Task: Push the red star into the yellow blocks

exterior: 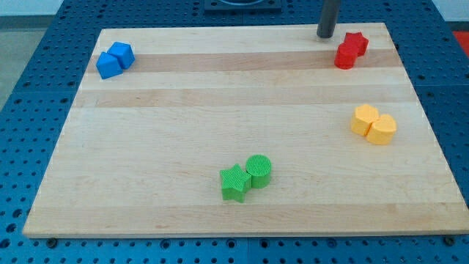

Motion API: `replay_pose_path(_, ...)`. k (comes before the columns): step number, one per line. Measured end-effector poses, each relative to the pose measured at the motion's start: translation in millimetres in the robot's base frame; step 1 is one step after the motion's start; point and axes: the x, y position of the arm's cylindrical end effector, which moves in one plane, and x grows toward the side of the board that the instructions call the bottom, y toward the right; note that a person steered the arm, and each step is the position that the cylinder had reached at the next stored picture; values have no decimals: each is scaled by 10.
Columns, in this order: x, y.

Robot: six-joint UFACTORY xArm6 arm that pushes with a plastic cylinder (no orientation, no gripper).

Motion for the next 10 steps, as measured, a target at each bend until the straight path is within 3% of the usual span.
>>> replay_pose_path(1, -222, 133)
replay_pose_path(5, -43, 693)
replay_pose_path(6, 169, 735)
replay_pose_path(9, 1853, 905)
replay_pose_path(10, 1831, 905)
